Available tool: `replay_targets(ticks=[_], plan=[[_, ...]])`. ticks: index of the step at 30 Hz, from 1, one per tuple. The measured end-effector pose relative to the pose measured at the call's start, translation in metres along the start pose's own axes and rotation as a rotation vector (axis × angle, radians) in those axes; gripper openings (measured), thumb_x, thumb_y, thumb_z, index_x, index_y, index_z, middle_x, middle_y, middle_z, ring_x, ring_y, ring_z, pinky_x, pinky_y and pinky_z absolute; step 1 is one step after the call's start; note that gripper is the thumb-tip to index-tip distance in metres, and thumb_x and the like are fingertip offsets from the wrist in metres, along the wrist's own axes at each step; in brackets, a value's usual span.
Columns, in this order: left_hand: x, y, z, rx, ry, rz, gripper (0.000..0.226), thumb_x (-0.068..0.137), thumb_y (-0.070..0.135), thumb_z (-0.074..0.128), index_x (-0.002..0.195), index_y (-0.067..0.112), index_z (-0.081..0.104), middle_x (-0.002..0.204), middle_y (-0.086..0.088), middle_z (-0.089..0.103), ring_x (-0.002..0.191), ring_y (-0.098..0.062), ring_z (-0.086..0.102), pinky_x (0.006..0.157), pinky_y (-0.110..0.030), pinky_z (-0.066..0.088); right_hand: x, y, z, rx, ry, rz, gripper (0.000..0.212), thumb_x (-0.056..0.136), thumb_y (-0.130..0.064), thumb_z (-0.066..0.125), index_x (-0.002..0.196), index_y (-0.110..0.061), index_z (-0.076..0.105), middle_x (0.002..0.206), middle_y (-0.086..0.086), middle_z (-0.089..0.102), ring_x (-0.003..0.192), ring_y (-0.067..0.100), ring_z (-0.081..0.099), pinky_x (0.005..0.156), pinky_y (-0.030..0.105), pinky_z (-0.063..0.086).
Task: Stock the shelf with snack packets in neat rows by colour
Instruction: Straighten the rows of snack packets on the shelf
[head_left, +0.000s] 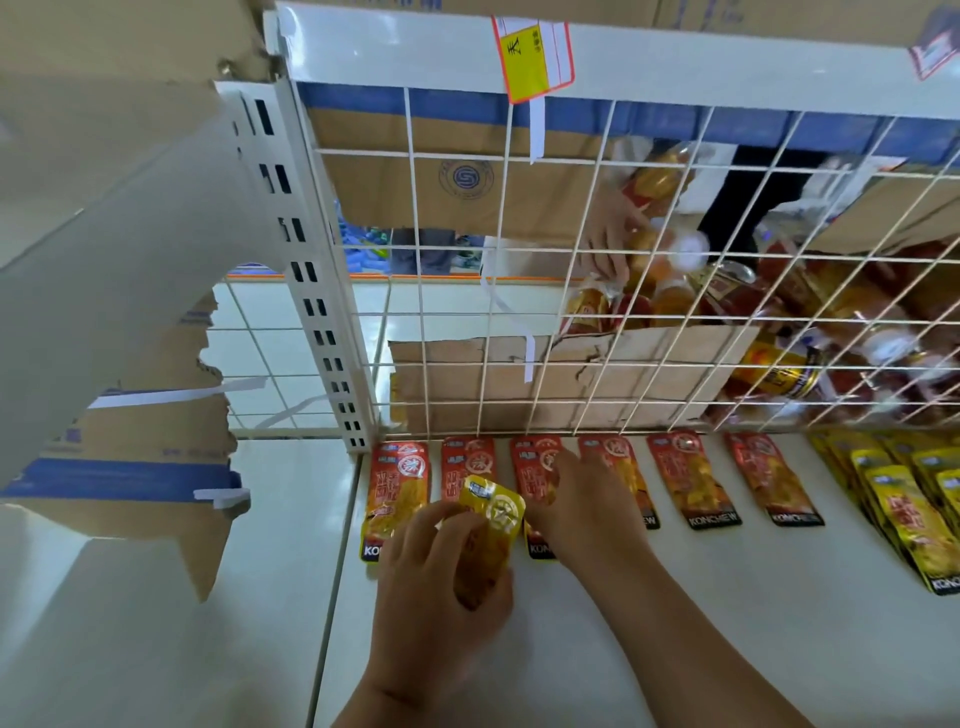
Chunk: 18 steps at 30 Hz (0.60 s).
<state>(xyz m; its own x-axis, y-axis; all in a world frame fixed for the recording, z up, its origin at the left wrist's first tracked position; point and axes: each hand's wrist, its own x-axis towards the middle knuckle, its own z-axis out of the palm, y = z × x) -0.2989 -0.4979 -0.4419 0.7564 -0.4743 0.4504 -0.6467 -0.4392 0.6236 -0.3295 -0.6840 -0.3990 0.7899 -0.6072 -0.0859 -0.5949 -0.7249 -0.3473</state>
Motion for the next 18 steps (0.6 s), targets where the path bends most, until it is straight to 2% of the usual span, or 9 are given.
replay_targets(ticks=[4,7,10,12,15,18], plan=[[0.0,0.001,-0.001,0.0,-0.005,-0.002,0.051,0.073,0.056,0.069,0.118,0.034,0.058,0.128,0.011,0.056,0.112,-0.009,0.05,0.086,-0.036,0.05,-0.001,0.003,0.0,0.016,-0.003,-0.005,0.062,0.082,-0.065,0.066,0.122,-0.02,0.055,0.124,0.006,0.053,0.108,0.026,0.058,0.08,0.036,0.052],[0.001,0.002,-0.001,0.0,-0.006,-0.01,0.051,0.073,0.055,0.069,0.118,0.035,0.057,0.128,0.011,0.056,0.113,-0.013,0.053,0.086,-0.04,0.053,-0.004,0.003,-0.006,0.03,0.01,-0.008,0.059,0.082,-0.065,0.066,0.12,-0.022,0.056,0.119,0.001,0.054,0.105,0.023,0.058,0.074,0.031,0.046],[-0.001,0.003,-0.001,0.0,-0.002,-0.015,0.05,0.074,0.055,0.069,0.118,0.036,0.056,0.128,0.012,0.055,0.114,-0.011,0.051,0.088,-0.042,0.055,-0.016,0.007,-0.016,0.109,0.086,-0.1,0.03,0.088,-0.051,0.066,0.09,-0.023,0.054,0.096,-0.005,0.054,0.083,0.014,0.055,0.064,0.029,0.042],[-0.001,0.002,0.0,-0.004,-0.005,-0.035,0.051,0.074,0.054,0.069,0.119,0.036,0.055,0.128,0.011,0.056,0.114,-0.011,0.051,0.088,-0.042,0.056,-0.031,0.01,-0.019,0.167,0.062,-0.208,0.025,0.091,-0.04,0.061,0.077,-0.022,0.052,0.08,-0.007,0.051,0.071,0.009,0.051,0.061,0.03,0.043],[0.0,-0.002,0.002,-0.017,-0.011,-0.049,0.053,0.074,0.053,0.071,0.12,0.033,0.056,0.127,0.006,0.057,0.114,-0.015,0.053,0.087,-0.044,0.058,-0.062,0.005,-0.017,0.215,-0.079,-0.338,0.015,0.09,-0.04,0.055,0.087,-0.027,0.06,0.079,-0.013,0.055,0.075,0.003,0.051,0.063,0.021,0.04],[-0.002,-0.005,0.004,-0.027,-0.074,-0.022,0.055,0.075,0.054,0.071,0.122,0.029,0.058,0.13,0.005,0.055,0.116,-0.016,0.052,0.089,-0.043,0.057,-0.08,0.002,-0.007,0.273,-0.121,-0.325,0.012,0.093,-0.044,0.056,0.099,-0.035,0.061,0.089,-0.018,0.056,0.083,-0.002,0.052,0.066,0.015,0.037]])
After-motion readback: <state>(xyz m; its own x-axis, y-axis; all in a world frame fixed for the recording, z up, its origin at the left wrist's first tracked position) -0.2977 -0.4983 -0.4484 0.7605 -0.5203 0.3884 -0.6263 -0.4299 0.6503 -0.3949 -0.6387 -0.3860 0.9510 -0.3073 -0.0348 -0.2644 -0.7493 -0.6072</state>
